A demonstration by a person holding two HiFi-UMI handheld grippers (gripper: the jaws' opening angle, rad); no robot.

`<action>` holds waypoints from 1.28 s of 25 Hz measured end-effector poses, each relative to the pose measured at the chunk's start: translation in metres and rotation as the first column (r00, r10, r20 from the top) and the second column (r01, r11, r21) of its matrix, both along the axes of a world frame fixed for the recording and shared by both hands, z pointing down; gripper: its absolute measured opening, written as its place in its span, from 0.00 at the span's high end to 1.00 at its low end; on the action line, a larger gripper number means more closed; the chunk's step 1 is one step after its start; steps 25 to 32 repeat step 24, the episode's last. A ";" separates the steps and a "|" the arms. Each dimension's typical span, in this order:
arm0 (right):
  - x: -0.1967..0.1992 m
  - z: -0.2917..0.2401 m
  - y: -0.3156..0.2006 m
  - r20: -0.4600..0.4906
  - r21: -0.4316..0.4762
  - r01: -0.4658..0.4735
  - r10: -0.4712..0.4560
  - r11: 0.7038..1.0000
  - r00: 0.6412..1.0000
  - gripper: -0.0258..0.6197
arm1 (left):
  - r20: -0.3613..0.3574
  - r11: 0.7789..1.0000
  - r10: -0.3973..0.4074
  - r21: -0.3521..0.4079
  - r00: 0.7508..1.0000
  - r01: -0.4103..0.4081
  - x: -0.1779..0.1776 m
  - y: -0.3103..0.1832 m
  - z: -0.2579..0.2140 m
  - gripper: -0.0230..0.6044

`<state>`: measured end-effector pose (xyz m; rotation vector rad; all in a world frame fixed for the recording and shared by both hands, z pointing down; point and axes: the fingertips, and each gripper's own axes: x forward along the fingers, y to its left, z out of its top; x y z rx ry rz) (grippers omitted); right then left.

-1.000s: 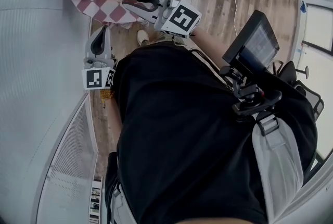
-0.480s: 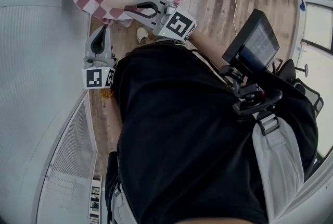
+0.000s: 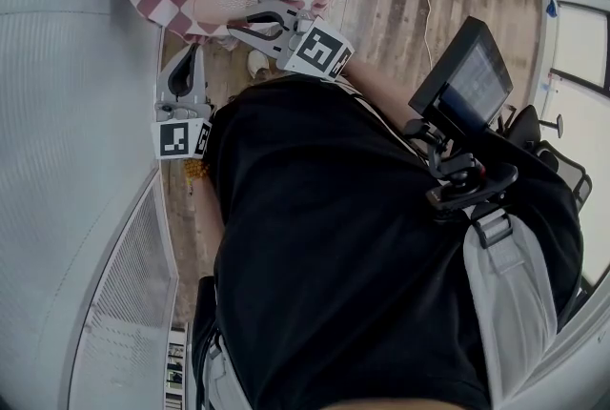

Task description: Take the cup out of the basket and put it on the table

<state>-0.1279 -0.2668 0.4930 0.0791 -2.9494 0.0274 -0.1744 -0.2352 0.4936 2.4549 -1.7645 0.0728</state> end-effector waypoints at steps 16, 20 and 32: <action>0.005 0.002 -0.007 0.000 0.003 -0.022 0.022 1.000 1.000 0.92 | 0.009 1.000 0.000 -0.004 1.000 0.000 0.002 0.002 0.003 0.95; 0.005 0.002 -0.008 0.001 0.005 -0.025 0.025 1.000 1.000 0.92 | 0.014 1.000 -0.002 -0.004 1.000 0.002 0.000 0.003 0.002 0.95; 0.004 0.002 -0.006 0.002 -0.013 -0.028 0.028 1.000 1.000 0.92 | 0.018 1.000 0.002 -0.010 1.000 -0.002 0.000 0.006 0.002 0.95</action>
